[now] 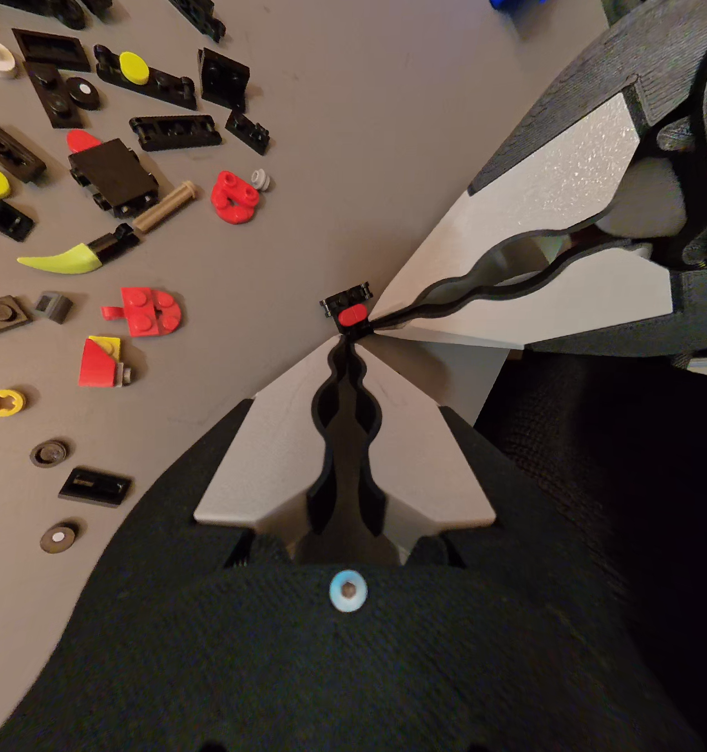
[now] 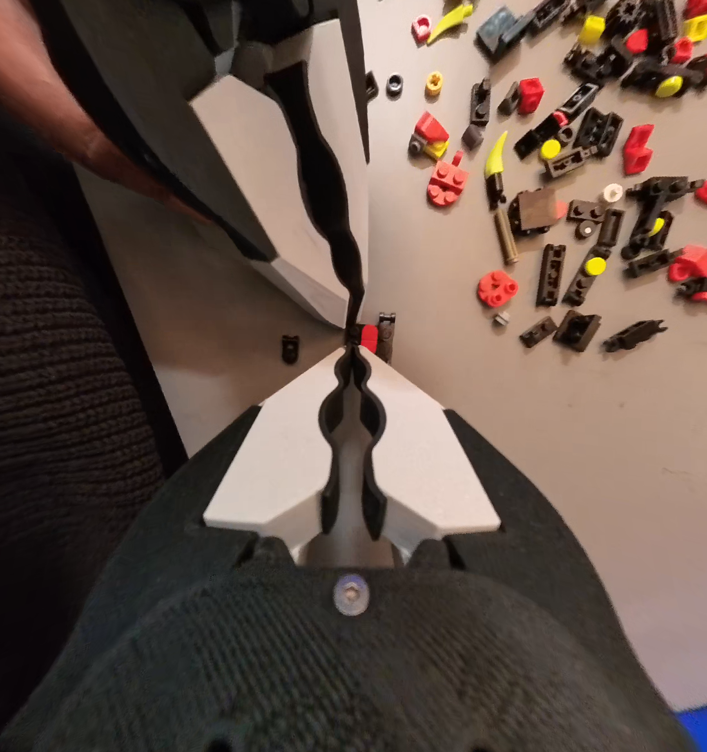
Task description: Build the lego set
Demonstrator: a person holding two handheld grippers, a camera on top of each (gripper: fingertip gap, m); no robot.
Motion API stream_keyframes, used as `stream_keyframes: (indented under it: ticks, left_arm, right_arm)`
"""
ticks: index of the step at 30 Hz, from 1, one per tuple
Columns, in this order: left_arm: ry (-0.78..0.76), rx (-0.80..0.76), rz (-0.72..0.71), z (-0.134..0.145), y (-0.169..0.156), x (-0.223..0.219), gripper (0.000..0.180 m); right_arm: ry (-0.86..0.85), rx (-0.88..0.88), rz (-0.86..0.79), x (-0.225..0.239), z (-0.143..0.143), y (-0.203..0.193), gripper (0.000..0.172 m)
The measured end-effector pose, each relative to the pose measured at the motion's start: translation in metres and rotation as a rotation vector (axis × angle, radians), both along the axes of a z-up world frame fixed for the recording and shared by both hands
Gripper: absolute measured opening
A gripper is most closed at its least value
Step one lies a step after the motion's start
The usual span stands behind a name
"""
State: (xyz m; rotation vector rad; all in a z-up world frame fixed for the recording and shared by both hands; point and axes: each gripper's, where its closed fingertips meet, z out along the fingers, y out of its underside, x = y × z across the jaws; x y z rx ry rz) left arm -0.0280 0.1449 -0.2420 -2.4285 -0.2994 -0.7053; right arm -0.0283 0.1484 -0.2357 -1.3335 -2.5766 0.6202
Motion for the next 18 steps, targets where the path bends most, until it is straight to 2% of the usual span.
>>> stream_keyframes:
  ticks: [1, 18]
  left_arm:
    - [0.006, 0.001, 0.001, -0.0001, 0.0001, 0.0, 0.0]
    - [-0.05, 0.032, 0.033, 0.0001, 0.0003, -0.0008, 0.0]
  right_arm:
    - [-0.02, 0.011, 0.001, 0.0, -0.0001, 0.0, 0.0]
    - [-0.245, 0.128, -0.041, -0.0008, -0.0027, -0.0004, 0.0]
